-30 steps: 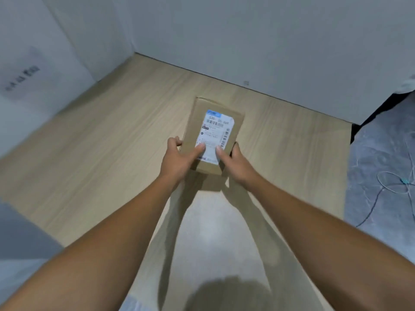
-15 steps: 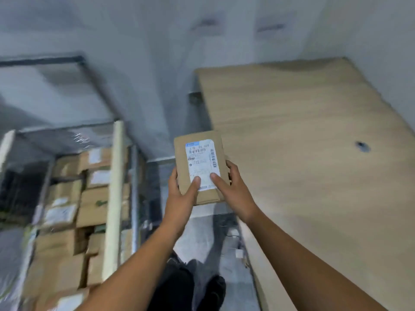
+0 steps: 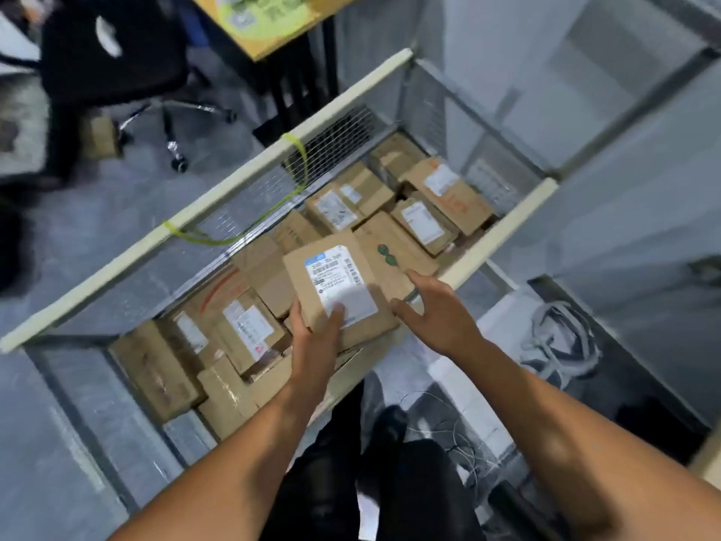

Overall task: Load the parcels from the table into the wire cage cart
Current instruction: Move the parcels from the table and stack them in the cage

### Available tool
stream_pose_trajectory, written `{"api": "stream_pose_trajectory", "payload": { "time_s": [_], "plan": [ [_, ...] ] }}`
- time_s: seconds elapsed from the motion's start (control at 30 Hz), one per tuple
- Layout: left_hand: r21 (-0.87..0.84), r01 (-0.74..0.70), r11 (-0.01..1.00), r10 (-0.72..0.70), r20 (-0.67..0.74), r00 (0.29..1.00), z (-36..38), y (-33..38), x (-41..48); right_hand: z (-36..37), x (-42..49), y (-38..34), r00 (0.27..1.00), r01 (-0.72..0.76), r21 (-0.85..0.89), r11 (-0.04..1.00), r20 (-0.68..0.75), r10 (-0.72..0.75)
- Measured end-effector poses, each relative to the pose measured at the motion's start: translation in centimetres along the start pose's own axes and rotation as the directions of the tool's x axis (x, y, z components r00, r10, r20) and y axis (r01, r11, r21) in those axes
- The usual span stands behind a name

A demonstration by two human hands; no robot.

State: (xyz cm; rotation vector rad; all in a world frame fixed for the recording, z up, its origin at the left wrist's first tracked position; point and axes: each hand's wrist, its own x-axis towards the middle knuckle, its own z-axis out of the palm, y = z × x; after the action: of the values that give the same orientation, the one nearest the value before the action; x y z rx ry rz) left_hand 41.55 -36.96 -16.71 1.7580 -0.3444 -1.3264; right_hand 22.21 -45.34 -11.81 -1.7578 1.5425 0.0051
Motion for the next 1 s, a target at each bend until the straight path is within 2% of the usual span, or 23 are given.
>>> {"api": "stream_pose_trajectory", "payload": {
  "time_s": [0.1,0.17,0.23,0.37,0.47,0.67,0.83,1.0],
  "plan": [
    [0.040,0.101,0.994,-0.097,-0.095,0.991,-1.3,-3.2,4.1,1.8,4.5,1.8,0.996,0.079,-0.252,0.964,0.061,-0.066],
    [0.030,0.144,0.989,-0.140,-0.117,0.983,-1.0,-5.5,6.6,3.6,7.4,2.9,0.983,0.172,-0.438,0.882,0.137,-0.124],
    [0.007,0.156,0.988,-0.154,-0.142,0.978,-0.2,-8.1,9.0,5.1,10.0,3.6,0.964,0.237,-0.508,0.828,0.229,-0.135],
    [0.025,0.190,0.981,-0.184,-0.160,0.970,1.7,-12.5,13.7,6.8,13.5,4.8,0.964,0.215,-0.534,0.818,0.249,-0.091],
    [0.046,0.246,0.968,-0.236,-0.155,0.959,2.9,-14.5,16.3,7.7,14.3,5.8,0.975,0.150,-0.492,0.858,0.218,-0.045],
    [0.039,0.171,0.984,-0.163,-0.159,0.974,5.9,-17.2,20.8,8.8,14.4,5.7,0.992,0.125,-0.469,0.874,0.089,-0.094],
    [0.069,0.145,0.987,-0.129,-0.201,0.971,7.6,-19.0,22.3,9.0,14.6,5.8,0.993,0.113,-0.475,0.873,0.073,-0.089],
    [0.088,0.192,0.977,-0.179,-0.138,0.974,6.8,-19.7,22.6,9.2,14.8,5.9,0.994,0.101,-0.491,0.865,0.089,-0.065]
  ]
}}
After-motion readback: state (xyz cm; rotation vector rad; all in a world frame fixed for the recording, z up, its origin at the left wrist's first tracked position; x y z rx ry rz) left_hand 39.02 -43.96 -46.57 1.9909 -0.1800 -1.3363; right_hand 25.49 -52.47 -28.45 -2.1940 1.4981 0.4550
